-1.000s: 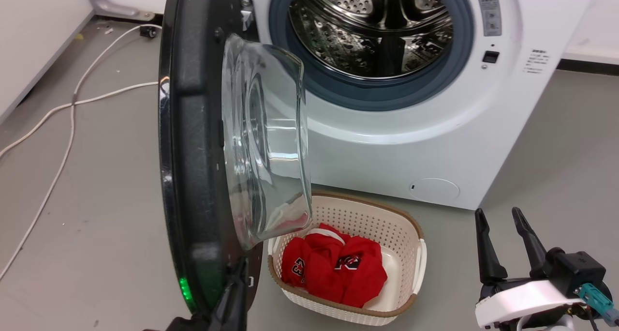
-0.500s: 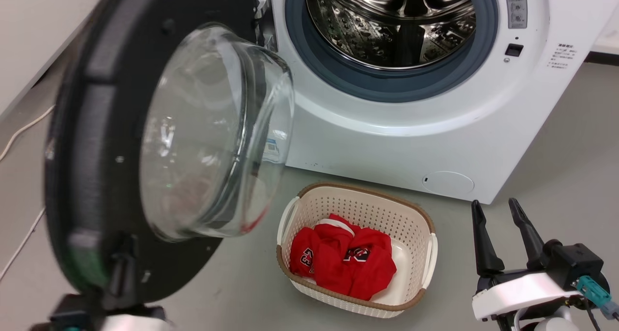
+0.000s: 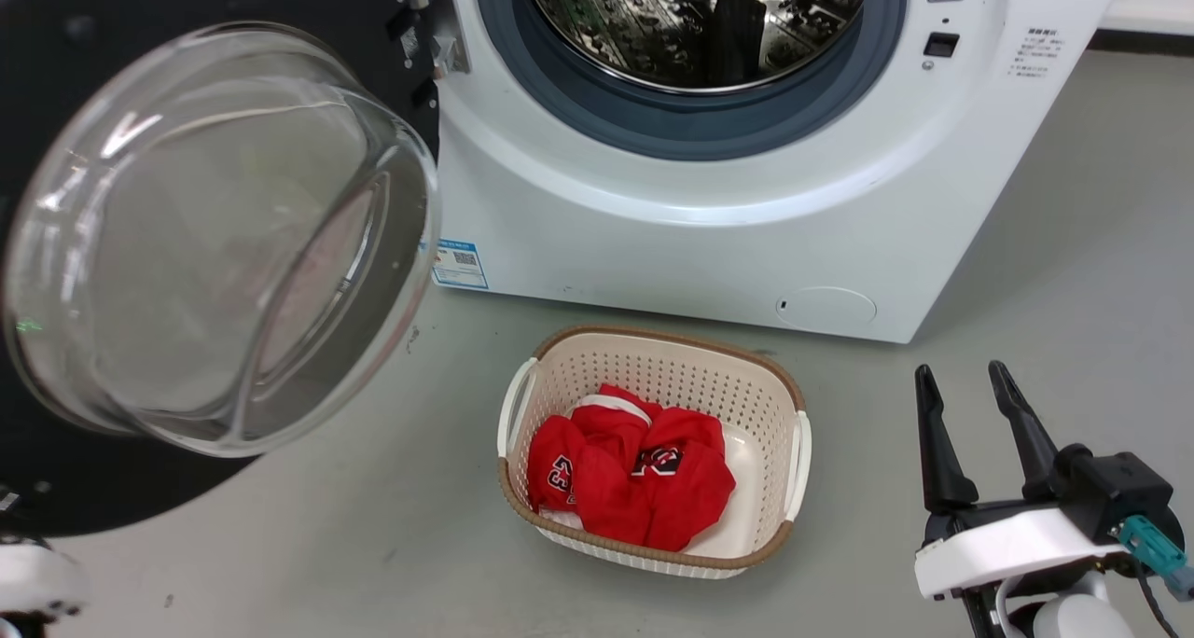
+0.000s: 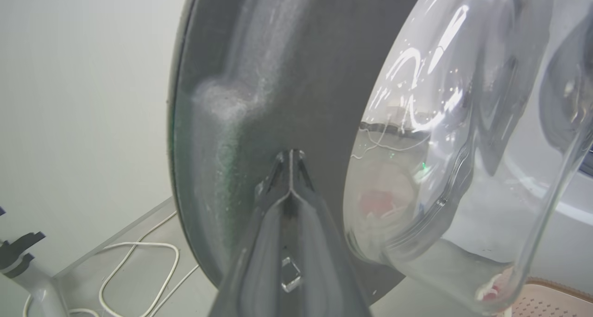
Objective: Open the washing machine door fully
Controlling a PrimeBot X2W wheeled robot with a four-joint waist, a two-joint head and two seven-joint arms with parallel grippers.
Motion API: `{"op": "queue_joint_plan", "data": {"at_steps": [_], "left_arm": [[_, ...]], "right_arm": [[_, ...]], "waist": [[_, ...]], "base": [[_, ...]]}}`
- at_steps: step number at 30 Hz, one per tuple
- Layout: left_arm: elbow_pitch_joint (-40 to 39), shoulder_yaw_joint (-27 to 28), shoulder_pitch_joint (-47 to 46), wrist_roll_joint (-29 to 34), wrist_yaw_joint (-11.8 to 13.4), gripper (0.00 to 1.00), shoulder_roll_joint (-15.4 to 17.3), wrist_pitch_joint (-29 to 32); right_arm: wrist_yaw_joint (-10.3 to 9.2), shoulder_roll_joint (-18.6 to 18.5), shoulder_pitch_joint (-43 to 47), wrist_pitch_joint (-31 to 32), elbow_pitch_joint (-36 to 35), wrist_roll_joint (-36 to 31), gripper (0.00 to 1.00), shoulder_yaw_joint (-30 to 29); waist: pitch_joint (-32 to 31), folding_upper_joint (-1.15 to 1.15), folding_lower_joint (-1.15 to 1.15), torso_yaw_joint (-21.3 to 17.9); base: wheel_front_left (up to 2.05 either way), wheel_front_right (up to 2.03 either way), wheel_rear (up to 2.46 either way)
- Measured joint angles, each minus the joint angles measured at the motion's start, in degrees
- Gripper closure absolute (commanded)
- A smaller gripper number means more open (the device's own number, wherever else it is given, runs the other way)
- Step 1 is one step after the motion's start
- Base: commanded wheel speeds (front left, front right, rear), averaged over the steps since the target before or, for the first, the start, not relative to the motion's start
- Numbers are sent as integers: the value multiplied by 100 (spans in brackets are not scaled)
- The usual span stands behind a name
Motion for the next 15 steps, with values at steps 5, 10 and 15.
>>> {"op": "queue_joint_plan", "data": {"at_steps": [5, 10, 15], "left_arm": [[768, 380, -489, 67, -220, 100, 212, 1], [1366, 634, -894, 170, -407, 100, 383, 1], [1704, 714, -1098, 409, -532, 100, 424, 0]], "right_arm": [[0, 0, -103, 0, -8, -27, 0, -1], [0, 0, -188, 0, -12, -42, 0, 2], [0, 0, -182, 0, -13, -42, 0, -10]], "waist": [[111, 0, 0, -71], [196, 0, 0, -121], [181, 0, 0, -133]], "base": [[0, 0, 0], [0, 0, 0], [0, 0, 0]]}}
